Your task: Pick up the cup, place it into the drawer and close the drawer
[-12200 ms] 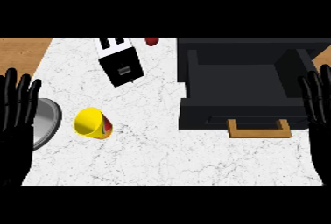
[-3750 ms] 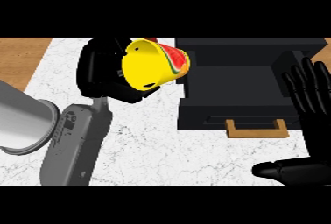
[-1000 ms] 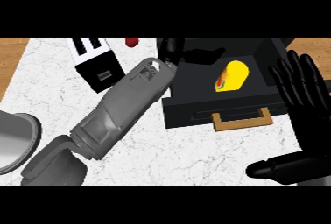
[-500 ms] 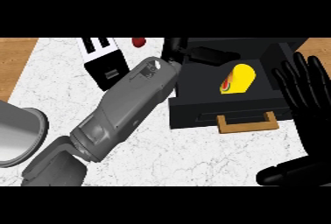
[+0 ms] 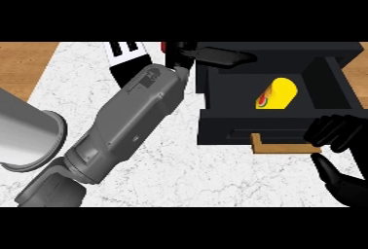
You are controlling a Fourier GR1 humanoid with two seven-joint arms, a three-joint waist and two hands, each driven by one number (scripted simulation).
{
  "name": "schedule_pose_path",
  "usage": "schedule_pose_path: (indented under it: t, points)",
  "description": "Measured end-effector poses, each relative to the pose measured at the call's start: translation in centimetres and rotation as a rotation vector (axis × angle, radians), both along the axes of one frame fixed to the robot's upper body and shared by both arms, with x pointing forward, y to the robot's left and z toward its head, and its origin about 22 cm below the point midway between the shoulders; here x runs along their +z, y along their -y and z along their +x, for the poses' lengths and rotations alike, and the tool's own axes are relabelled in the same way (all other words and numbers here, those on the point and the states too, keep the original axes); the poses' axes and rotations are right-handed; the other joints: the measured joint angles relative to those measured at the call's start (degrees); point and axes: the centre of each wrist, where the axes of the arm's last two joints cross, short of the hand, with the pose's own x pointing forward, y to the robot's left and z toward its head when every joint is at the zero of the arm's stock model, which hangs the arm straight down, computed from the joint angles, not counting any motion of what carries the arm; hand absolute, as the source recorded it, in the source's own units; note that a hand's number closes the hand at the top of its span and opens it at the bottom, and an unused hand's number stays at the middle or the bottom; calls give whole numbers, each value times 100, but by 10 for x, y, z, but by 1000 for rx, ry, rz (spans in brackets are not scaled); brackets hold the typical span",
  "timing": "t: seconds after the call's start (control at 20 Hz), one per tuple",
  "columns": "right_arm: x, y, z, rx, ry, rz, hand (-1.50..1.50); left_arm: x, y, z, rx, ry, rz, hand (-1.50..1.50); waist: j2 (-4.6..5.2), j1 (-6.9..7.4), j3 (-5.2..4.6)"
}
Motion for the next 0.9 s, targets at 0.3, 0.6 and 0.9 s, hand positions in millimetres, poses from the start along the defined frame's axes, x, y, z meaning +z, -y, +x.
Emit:
schedule_pose_path:
  t: [0.3,0.6,0.9]
  points:
    - [-3,8,-7,-1,-2,-166,150,-12,-55,-4,63,-34,-54,-150,-37,153,-1]
    - [-8,1,-7,-31,-37,-288,150,-28,-114,-32,103,-67,-79,-150,-40,220,-2]
    - [-26,-9,7,-56,-53,-391,150,-48,-166,-69,120,-91,-102,-150,-6,168,0]
